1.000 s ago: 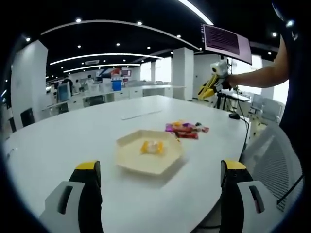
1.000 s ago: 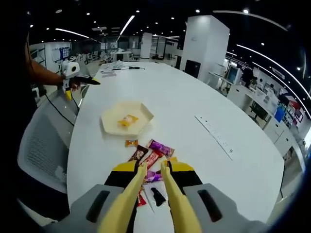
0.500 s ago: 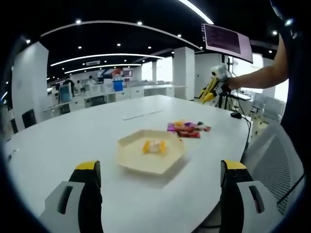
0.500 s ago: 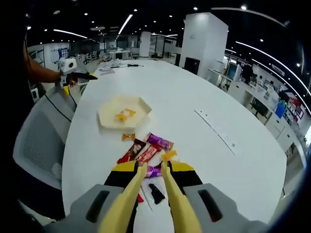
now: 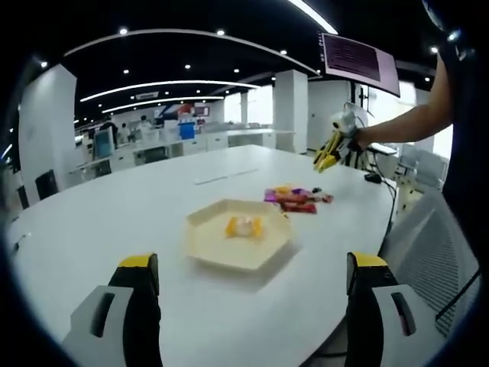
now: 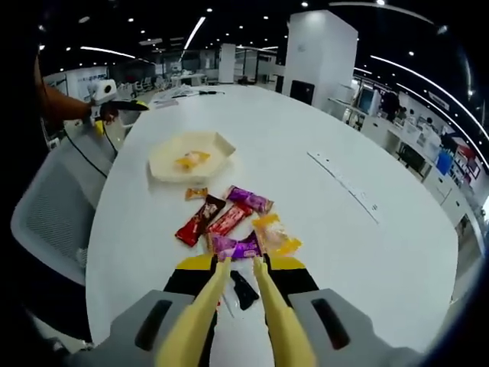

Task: Place the target food into the container with the food tongs after gripping and lifting it, then release it inside without dropping or visibly crushing the food.

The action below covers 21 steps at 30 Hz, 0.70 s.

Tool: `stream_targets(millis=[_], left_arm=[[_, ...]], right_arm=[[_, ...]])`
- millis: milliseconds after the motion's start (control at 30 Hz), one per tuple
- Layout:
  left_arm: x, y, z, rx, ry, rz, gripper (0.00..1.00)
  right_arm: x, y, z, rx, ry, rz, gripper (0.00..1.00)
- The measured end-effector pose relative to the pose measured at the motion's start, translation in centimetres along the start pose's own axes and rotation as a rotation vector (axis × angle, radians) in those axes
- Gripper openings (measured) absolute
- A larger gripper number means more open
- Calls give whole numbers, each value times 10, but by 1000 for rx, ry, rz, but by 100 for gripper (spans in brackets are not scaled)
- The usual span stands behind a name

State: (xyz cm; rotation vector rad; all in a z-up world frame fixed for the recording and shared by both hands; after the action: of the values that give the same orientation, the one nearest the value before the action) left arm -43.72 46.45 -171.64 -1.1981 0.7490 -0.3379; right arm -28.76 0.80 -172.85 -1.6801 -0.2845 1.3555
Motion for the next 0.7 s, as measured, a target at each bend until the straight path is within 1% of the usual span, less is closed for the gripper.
stream_targets(millis=[167, 300, 333, 533, 700], left_arm=[[0, 1, -1, 1, -2, 11, 99], [1, 1, -1, -2, -1, 16, 99], [1, 2, -1, -4, 2, 18, 99], [2, 3, -2, -7, 4, 26, 98], [2, 4, -1, -11, 2, 28, 98]], right_arm=[[7, 16, -6, 15, -9, 28, 23], [12, 25, -10, 23, -13, 44, 24], [14, 28, -11, 17, -13, 57, 24], [23, 37, -16, 20, -29, 90, 24], [29, 38, -17, 12, -44, 111, 26]])
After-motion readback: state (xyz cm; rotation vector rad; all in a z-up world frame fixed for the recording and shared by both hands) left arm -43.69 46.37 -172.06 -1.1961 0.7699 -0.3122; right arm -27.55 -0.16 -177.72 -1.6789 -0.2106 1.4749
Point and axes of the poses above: the point that each gripper's makers call its tool centre point, and the gripper's own axes: x roughly forward along the fingers, z roughly to its left, y roughly out of its underside, the point moved 6 cm from there along -x, roughly backward along the fingers, and after that the axes turned 10 degrees about x, right-handed, at the moved point
